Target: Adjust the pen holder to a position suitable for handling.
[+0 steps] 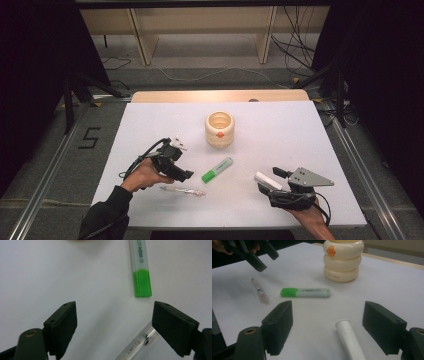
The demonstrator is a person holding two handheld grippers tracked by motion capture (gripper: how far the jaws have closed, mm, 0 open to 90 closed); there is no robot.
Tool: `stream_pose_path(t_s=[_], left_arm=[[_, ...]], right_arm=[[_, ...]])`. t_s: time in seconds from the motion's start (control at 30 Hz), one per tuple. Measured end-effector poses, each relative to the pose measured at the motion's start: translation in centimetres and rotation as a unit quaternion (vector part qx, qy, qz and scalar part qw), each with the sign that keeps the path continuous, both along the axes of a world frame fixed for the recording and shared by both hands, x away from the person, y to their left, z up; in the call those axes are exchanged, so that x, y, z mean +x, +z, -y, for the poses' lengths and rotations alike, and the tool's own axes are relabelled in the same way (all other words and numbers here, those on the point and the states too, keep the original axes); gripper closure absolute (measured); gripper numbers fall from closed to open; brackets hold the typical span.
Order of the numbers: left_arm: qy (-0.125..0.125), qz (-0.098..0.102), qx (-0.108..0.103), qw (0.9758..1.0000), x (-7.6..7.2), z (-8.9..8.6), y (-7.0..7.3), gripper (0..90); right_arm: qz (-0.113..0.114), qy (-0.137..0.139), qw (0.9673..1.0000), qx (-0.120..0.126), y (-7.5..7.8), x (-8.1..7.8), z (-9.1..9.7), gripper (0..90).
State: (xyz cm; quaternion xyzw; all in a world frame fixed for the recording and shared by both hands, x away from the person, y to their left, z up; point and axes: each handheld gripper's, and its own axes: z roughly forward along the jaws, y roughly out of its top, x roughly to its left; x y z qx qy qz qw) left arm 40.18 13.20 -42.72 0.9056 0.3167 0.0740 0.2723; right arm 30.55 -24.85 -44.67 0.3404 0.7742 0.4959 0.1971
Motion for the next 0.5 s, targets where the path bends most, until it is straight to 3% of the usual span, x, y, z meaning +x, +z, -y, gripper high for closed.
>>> stream_pose_path(t_s=[0.13,0.2,0.37,0.5], left_arm=[[-0.011,-0.013,0.013,0.9998,-0.2,-0.3,-0.2,21.4],[-0.021,-0.023,0.030,0.9991,-0.2,-0.4,-0.4,21.8],[-0.037,-0.043,0.047,0.9973,-0.5,-0.6,-0.8,23.4],[-0.049,-0.048,0.060,0.9959,-0.8,-0.5,-1.1,25.6]], right_arm=[[-0.003,0.001,1.0000,-0.001,0.0,0.0,-0.1,25.3],[-0.003,0.002,1.0000,-0.001,0.0,0.0,-0.1,25.3],[-0.004,0.004,1.0000,-0.002,0.0,0.1,-0.1,25.2],[-0.006,0.005,1.0000,-0.004,-0.1,0.1,-0.1,25.0]])
